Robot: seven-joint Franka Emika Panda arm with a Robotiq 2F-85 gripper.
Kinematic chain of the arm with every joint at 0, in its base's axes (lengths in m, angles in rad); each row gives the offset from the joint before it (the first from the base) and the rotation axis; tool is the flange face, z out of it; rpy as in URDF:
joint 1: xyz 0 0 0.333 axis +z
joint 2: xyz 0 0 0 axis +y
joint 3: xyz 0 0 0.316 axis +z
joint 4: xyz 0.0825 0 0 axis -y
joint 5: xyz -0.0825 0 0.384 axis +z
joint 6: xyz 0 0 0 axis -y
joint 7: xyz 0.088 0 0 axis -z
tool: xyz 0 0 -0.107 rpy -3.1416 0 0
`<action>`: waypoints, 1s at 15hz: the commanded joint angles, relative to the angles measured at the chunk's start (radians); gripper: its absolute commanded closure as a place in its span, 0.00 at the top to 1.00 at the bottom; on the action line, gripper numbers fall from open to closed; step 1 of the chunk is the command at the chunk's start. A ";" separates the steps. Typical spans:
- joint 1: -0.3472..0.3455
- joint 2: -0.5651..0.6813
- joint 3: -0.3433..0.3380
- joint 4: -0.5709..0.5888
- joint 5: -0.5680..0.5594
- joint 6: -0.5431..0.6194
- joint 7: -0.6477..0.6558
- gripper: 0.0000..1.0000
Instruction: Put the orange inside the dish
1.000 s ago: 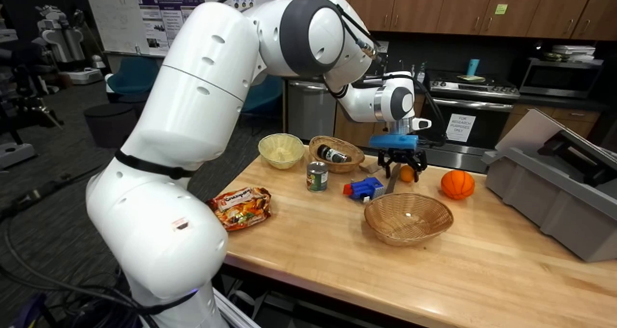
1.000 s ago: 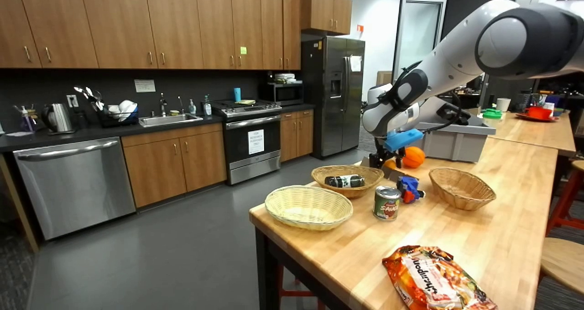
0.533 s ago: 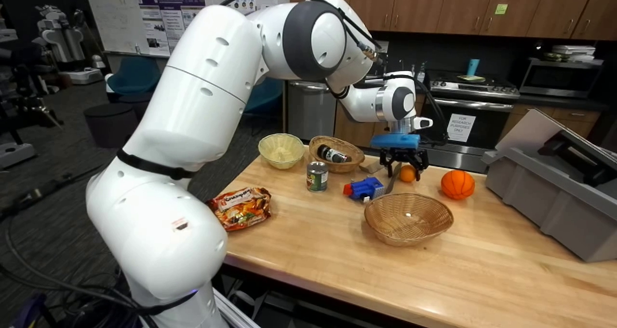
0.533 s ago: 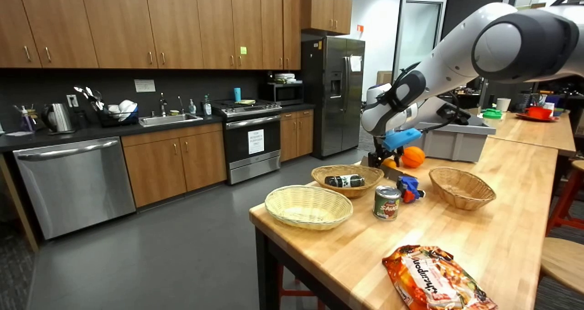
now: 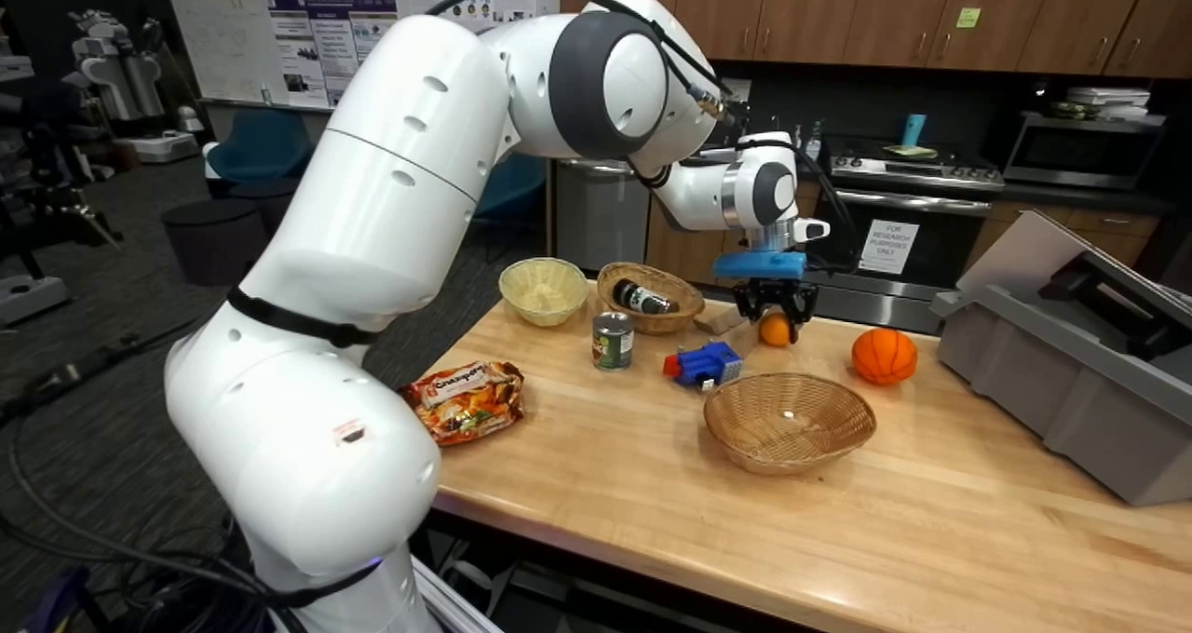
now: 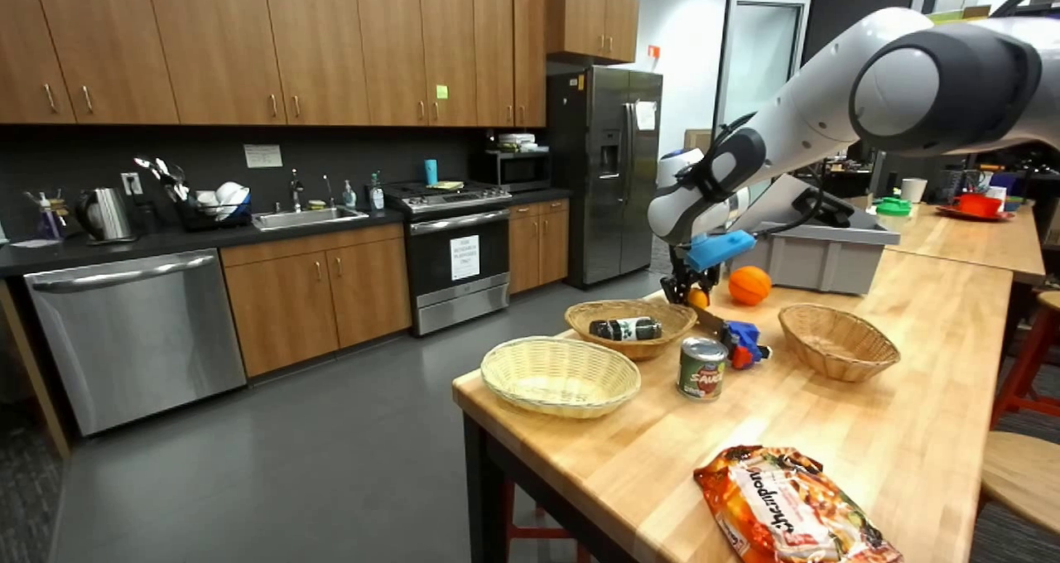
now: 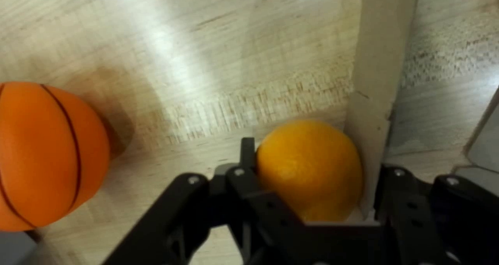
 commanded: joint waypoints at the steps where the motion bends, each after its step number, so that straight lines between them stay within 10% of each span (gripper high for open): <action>1: 0.008 0.063 -0.004 0.037 -0.006 0.037 0.026 0.32; 15: 0.036 -0.033 -0.019 -0.008 -0.048 0.017 0.028 0.32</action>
